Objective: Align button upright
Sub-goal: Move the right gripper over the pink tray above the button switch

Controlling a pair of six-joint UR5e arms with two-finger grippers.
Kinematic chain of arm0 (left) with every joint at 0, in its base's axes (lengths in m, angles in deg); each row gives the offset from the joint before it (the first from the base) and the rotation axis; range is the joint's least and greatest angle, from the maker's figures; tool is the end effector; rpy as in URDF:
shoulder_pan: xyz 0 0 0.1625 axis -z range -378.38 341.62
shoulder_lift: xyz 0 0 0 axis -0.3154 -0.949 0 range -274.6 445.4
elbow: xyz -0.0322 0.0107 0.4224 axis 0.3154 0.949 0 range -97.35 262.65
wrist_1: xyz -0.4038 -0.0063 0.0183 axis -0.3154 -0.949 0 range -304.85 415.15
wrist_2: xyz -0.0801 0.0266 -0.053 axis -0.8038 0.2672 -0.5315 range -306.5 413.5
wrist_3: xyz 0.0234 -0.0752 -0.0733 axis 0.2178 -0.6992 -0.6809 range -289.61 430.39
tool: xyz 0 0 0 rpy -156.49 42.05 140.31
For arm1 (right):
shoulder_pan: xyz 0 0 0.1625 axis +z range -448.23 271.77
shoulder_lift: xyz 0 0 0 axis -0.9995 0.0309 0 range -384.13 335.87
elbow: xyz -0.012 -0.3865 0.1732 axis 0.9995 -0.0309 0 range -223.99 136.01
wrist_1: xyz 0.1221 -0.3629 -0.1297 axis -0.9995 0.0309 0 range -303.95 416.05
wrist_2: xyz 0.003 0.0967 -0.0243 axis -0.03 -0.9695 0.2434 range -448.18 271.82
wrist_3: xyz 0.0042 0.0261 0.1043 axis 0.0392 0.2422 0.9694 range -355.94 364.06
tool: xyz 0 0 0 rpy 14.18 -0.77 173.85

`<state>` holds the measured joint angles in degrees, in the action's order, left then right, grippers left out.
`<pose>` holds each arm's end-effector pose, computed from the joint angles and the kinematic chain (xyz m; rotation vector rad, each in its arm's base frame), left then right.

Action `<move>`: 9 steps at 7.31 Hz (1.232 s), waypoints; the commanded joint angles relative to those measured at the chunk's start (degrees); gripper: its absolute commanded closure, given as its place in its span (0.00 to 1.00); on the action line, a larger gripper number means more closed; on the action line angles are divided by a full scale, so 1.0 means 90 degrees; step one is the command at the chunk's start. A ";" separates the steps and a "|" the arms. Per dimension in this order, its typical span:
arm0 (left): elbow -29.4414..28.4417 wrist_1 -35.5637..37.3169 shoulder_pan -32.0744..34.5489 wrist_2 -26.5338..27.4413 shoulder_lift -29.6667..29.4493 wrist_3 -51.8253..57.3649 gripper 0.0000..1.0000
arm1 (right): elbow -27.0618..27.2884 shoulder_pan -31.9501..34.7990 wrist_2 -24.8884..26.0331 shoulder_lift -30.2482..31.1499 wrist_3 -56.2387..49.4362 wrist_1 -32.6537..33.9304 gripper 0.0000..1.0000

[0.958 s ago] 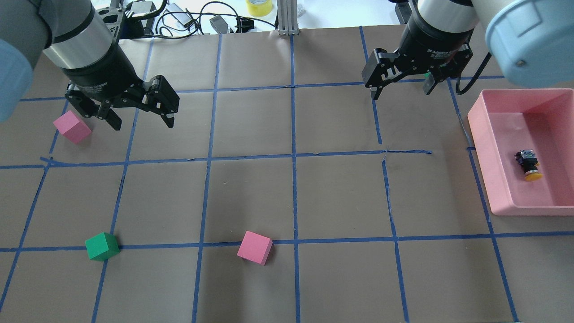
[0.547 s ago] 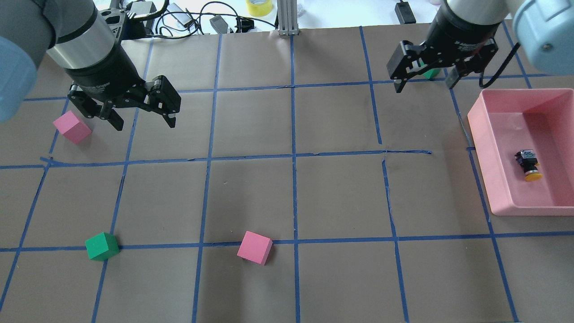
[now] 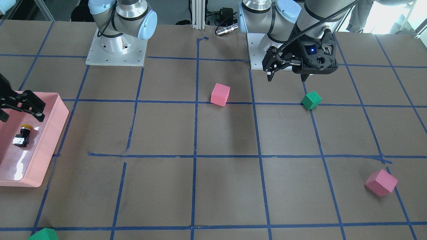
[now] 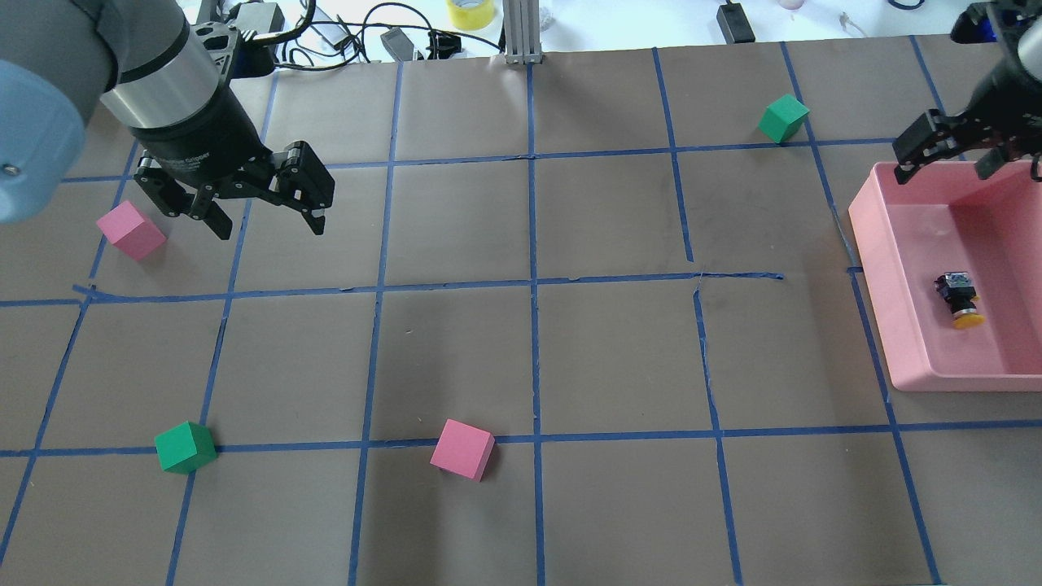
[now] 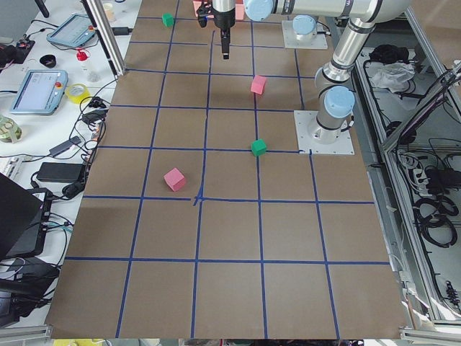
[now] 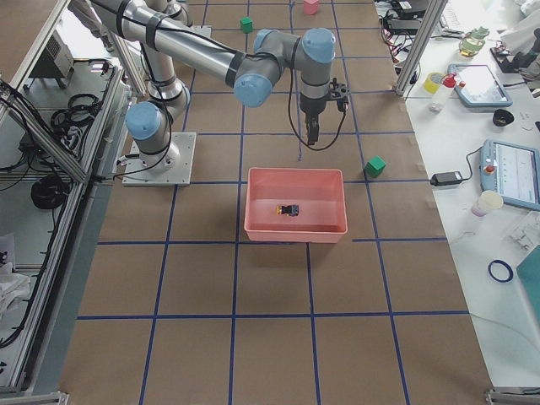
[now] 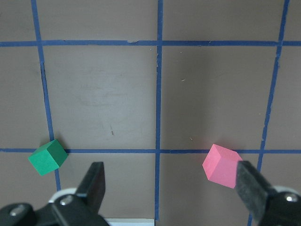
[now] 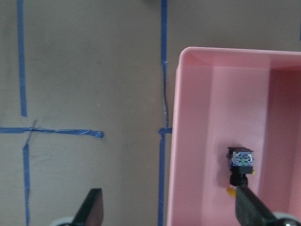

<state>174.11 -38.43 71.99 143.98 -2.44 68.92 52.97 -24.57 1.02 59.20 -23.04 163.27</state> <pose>-0.1355 -0.4590 0.4782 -0.0297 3.1312 0.0784 -0.1129 -0.5316 0.3922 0.0214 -3.1243 0.0971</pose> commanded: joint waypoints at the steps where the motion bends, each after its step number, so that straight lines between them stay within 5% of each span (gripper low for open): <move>1: 0.0005 0.0007 0.0027 0.0005 -0.0035 -0.0012 0.00 | 0.0106 -0.0499 -0.0009 -0.0224 -0.0572 0.0196 0.01; 9: 0.0024 0.0046 0.0027 0.0015 -0.0054 -0.0012 0.00 | 0.0710 -0.1028 0.0000 -0.0635 -0.0750 0.1015 0.04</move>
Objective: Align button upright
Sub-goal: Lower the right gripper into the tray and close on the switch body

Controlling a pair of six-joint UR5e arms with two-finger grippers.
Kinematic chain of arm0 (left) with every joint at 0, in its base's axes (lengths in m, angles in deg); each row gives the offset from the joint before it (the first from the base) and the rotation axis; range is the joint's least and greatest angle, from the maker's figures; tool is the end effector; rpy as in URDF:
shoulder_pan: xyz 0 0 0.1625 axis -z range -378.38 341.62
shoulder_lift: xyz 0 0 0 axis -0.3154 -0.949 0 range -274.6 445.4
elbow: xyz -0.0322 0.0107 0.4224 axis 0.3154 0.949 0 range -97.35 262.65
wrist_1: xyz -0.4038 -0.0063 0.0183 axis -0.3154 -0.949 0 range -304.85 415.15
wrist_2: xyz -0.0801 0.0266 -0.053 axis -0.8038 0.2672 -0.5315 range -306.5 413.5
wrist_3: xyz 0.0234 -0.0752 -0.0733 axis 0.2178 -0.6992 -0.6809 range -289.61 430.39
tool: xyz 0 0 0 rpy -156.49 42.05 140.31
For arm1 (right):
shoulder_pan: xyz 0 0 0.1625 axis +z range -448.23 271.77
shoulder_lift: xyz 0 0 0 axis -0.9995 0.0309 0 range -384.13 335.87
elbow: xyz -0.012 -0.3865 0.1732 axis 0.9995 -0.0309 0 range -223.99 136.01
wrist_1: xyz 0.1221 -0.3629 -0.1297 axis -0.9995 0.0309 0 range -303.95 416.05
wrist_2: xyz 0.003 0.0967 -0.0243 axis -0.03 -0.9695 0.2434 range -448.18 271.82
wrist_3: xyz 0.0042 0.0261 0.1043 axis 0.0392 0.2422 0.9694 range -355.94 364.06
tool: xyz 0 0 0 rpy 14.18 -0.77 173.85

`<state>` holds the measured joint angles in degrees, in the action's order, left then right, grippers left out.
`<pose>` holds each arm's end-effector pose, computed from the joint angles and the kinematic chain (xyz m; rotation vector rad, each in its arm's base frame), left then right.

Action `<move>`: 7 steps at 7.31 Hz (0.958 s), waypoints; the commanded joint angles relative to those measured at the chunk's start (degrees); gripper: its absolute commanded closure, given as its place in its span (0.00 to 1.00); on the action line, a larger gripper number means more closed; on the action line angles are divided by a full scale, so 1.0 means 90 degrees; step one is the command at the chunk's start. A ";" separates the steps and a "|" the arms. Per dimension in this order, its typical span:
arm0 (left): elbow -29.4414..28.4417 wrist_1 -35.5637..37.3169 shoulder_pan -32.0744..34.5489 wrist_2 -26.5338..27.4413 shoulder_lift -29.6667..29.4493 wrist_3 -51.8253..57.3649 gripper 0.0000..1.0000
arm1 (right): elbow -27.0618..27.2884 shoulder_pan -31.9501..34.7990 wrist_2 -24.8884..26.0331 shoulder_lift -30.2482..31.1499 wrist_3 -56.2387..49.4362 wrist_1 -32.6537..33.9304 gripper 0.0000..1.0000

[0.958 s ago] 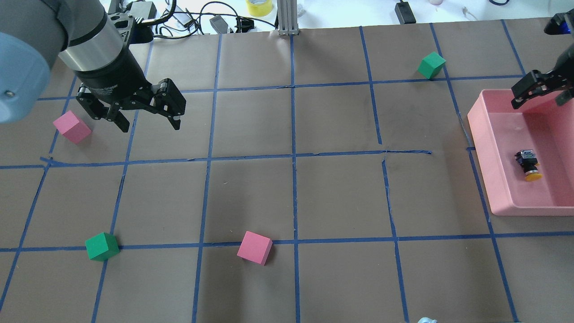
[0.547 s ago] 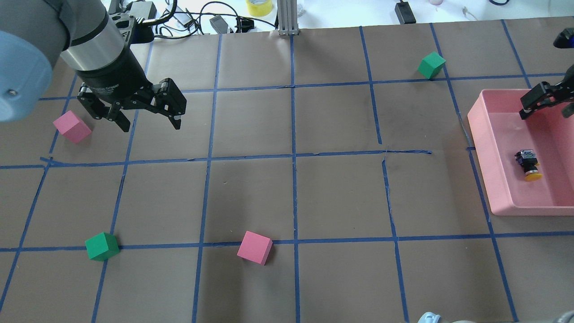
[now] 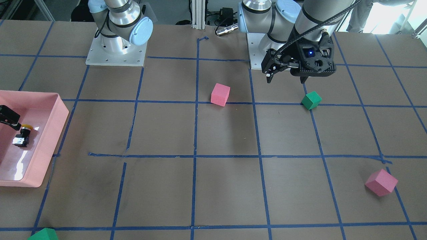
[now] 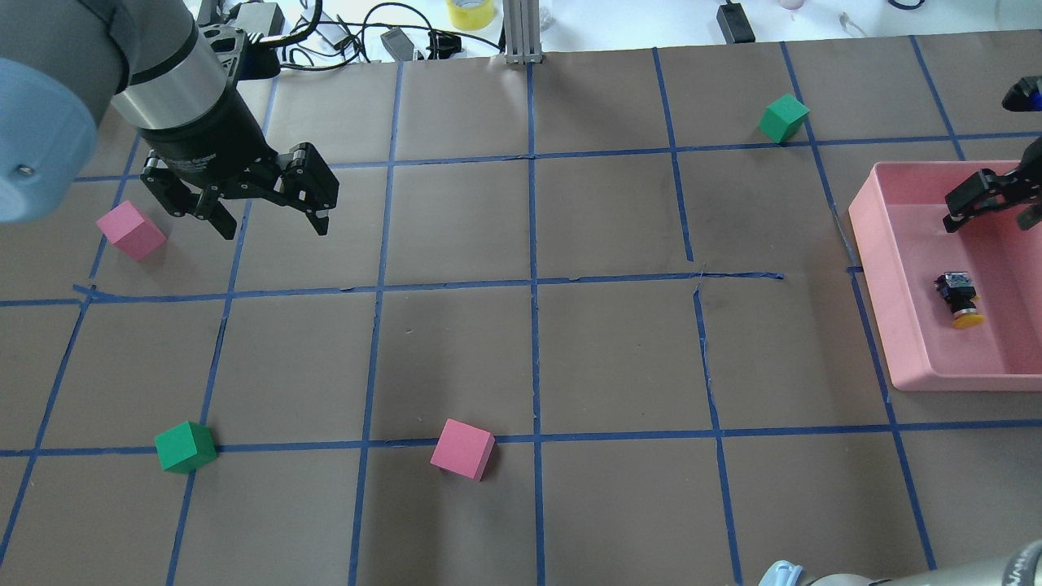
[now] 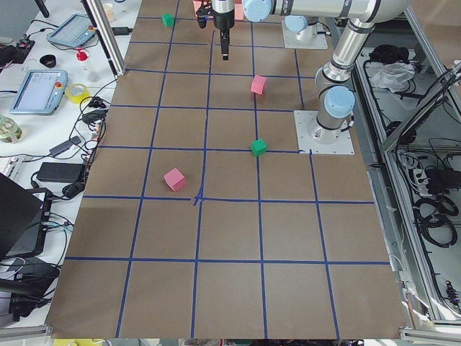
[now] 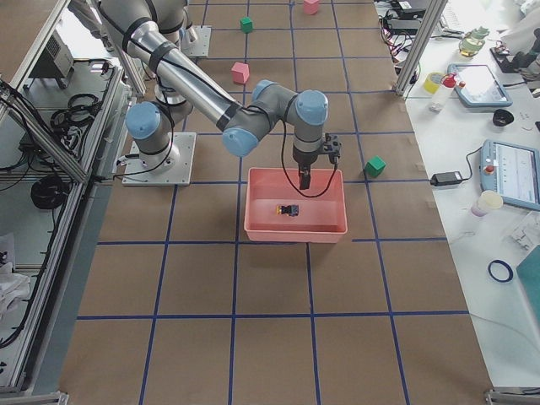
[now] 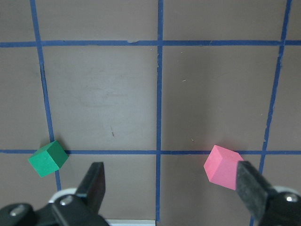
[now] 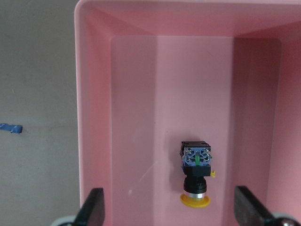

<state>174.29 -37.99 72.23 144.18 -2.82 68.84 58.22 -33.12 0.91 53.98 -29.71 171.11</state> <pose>-0.1370 -0.4611 0.4744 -0.0252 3.1275 0.0814 -0.1967 -0.5179 0.3153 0.0305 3.1376 -0.0356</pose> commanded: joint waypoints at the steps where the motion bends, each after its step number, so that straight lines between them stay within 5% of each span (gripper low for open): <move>1: -0.0025 0.0006 -0.0010 -0.0007 -0.0003 -0.0004 0.00 | 0.0272 -0.0175 -0.0044 -0.0066 -0.0009 0.0349 0.04; 7: -0.0084 0.0182 -0.0048 -0.0046 -0.0042 -0.0003 0.00 | 0.0381 -0.0215 -0.0025 -0.0388 -0.0048 0.0868 0.04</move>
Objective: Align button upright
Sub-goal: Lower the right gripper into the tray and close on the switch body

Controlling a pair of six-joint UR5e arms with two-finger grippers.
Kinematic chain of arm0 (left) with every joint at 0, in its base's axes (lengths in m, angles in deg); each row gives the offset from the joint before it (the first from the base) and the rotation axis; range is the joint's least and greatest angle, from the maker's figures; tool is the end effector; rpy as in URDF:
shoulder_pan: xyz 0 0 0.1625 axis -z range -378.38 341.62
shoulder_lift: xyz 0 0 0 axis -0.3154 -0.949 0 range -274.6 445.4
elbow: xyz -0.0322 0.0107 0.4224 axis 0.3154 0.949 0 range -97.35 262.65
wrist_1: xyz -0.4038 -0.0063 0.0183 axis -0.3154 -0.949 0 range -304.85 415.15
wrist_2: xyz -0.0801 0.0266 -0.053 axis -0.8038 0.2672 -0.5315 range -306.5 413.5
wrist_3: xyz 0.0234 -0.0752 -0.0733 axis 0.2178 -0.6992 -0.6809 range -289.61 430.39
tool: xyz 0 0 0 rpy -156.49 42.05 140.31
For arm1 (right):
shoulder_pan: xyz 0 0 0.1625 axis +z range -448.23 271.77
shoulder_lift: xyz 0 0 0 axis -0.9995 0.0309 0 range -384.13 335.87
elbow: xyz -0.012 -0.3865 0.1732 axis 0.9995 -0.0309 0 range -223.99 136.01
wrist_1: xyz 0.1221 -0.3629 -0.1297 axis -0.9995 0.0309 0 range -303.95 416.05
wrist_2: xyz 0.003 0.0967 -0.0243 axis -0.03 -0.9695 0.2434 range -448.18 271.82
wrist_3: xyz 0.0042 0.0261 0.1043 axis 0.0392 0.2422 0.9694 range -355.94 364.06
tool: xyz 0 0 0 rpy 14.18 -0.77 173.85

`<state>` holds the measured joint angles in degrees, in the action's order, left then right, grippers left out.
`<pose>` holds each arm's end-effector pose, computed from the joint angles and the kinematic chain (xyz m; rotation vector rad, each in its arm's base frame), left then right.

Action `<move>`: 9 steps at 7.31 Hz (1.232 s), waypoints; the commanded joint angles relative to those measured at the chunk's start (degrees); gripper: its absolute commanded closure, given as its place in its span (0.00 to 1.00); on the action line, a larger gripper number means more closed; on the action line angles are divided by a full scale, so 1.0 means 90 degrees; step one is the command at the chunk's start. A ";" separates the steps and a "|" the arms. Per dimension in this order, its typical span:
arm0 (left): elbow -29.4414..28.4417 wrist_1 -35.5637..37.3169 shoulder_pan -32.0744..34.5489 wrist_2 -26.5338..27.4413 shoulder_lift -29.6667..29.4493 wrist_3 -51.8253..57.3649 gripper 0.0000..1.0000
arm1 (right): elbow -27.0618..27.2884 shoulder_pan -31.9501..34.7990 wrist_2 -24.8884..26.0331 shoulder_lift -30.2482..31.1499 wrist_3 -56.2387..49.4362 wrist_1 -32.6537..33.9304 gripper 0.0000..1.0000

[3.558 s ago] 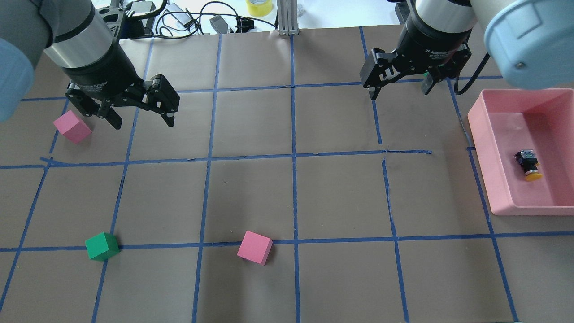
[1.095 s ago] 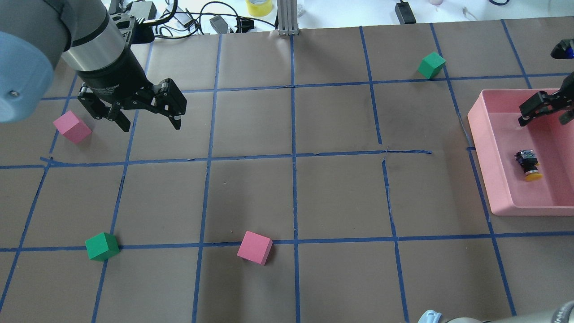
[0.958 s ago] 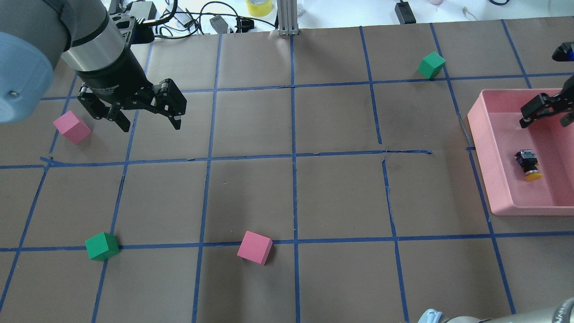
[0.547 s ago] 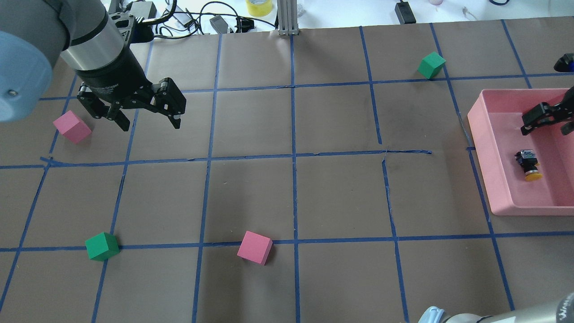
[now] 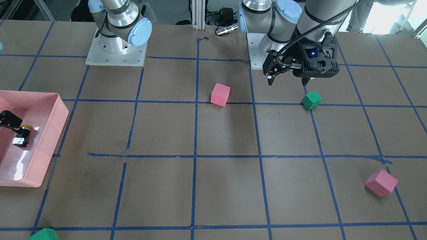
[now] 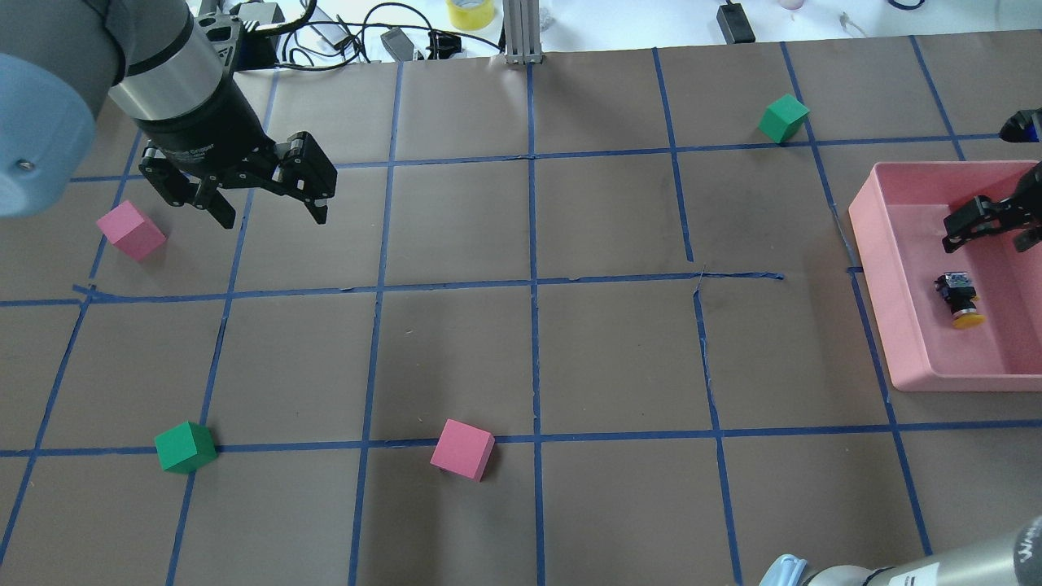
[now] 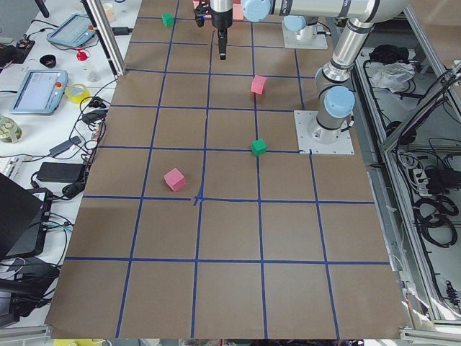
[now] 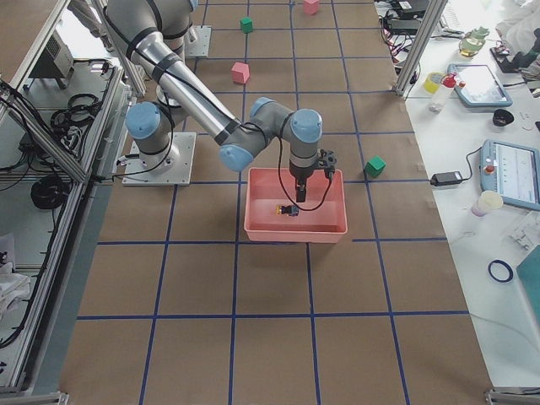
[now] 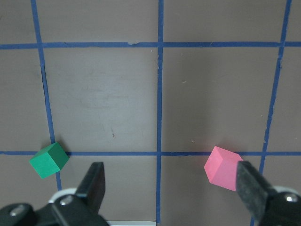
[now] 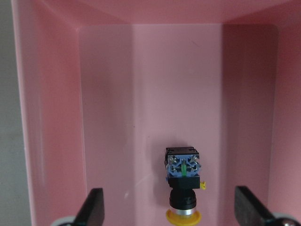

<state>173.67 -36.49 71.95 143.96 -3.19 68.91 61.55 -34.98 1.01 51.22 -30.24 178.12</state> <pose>-0.1352 -0.4678 0.4791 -0.0313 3.1328 0.0339 -0.2154 -0.5135 0.2762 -0.0667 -3.1328 0.0546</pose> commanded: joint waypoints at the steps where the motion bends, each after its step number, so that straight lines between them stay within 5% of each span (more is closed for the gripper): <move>1: 0.0033 0.0006 -0.0018 0.0017 0.0028 -0.0002 0.00 | 0.0040 -0.0008 0.0011 -0.0169 0.0011 0.0089 0.04; 9: 0.0063 0.0016 -0.0018 0.0017 0.0029 -0.0002 0.00 | 0.0363 -0.0125 -0.0008 -0.0482 0.0070 0.0675 0.06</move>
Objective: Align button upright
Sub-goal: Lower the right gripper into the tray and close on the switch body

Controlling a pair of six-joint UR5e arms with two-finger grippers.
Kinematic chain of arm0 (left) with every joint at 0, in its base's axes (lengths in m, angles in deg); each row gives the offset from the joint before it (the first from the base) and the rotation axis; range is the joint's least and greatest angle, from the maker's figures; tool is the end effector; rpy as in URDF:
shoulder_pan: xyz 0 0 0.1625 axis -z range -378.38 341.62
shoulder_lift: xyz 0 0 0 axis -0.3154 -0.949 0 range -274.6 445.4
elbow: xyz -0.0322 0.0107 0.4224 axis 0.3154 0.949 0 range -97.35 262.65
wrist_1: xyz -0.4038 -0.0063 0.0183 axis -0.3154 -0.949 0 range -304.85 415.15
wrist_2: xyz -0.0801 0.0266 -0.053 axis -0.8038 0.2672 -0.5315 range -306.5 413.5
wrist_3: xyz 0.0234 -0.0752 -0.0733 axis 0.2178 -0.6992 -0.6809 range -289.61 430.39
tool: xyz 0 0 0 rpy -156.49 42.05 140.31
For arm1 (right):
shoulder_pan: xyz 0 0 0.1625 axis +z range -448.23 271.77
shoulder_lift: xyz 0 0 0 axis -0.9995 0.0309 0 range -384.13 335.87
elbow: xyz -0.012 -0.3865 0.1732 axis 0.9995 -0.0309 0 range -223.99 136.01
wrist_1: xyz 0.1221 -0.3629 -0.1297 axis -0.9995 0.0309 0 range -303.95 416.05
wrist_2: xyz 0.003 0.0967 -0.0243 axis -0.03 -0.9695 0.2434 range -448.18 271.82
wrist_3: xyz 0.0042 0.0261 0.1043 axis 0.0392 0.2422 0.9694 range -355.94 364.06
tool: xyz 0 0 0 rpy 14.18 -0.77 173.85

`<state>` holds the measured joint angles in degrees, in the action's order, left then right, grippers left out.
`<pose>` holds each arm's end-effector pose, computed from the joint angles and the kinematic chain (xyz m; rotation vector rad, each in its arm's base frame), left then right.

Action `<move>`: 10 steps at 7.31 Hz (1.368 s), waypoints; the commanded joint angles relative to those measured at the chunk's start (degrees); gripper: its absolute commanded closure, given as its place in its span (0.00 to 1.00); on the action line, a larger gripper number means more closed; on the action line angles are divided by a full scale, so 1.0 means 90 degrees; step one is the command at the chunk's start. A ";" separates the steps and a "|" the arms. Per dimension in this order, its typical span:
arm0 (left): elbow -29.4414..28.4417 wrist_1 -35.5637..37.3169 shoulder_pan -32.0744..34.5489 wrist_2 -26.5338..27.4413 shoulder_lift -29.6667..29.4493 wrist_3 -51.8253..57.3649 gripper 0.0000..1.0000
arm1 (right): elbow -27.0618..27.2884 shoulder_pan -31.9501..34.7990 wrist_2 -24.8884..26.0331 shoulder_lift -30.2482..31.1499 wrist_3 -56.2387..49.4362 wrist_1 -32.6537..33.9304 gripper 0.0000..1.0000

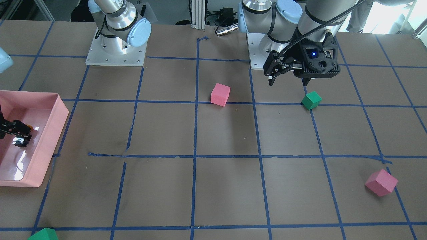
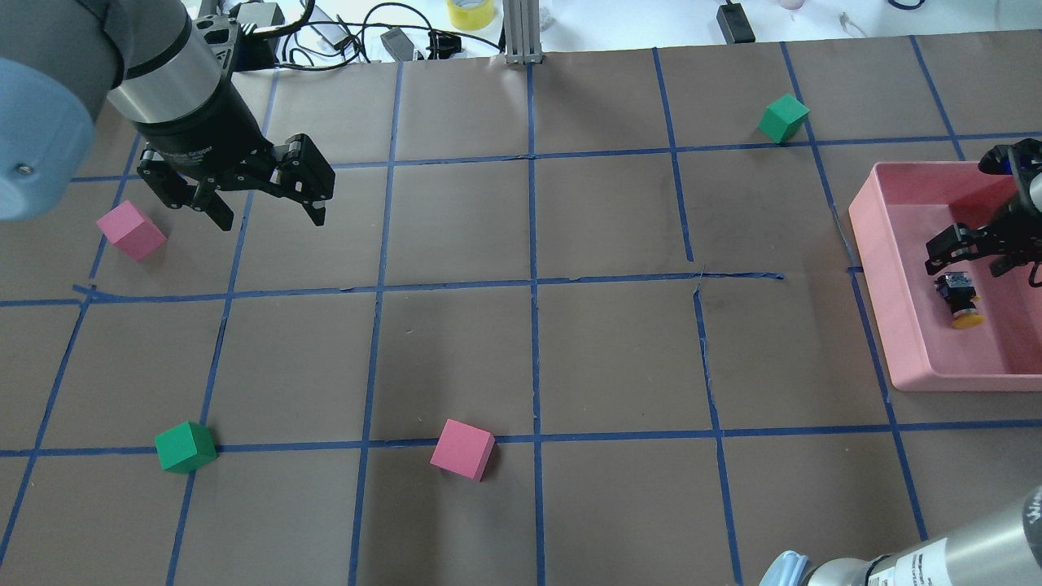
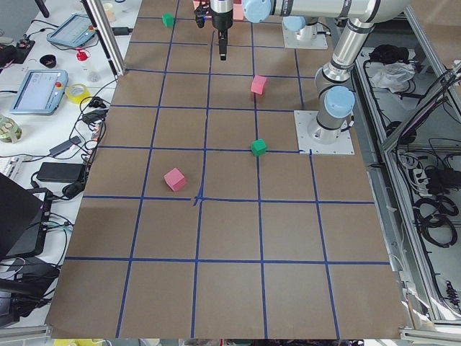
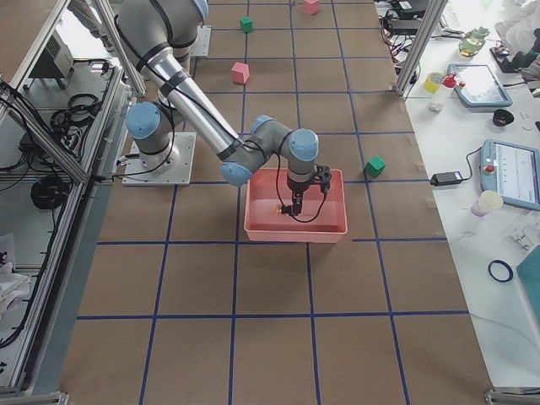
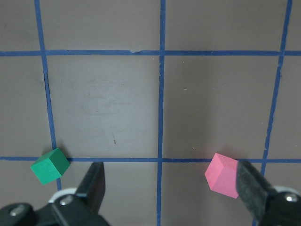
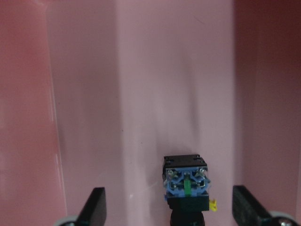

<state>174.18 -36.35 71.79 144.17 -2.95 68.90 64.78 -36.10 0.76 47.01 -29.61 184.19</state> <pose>-0.1335 -0.4662 0.4770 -0.0358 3.1291 0.0373 -0.2248 -0.5092 0.2237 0.1147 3.1296 -0.0281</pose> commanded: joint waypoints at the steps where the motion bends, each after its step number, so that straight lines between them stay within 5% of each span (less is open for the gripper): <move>1: 0.0006 0.0000 0.0000 -0.0006 0.0002 0.0010 0.00 | 0.0005 0.0000 0.0068 -0.0023 0.0000 0.0001 0.06; 8: 0.0016 -0.0019 0.0039 -0.0006 -0.0028 0.0039 0.00 | 0.0005 0.0000 -0.0068 -0.0335 0.0010 0.0089 0.03; 10: 0.0016 0.0000 0.0039 0.0003 -0.0028 0.0049 0.00 | 0.0005 0.0000 -0.0010 -0.0336 0.0000 0.0079 0.11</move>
<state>174.32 -36.50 72.11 144.13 -3.19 69.26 64.81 -36.11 0.34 44.07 -29.54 184.93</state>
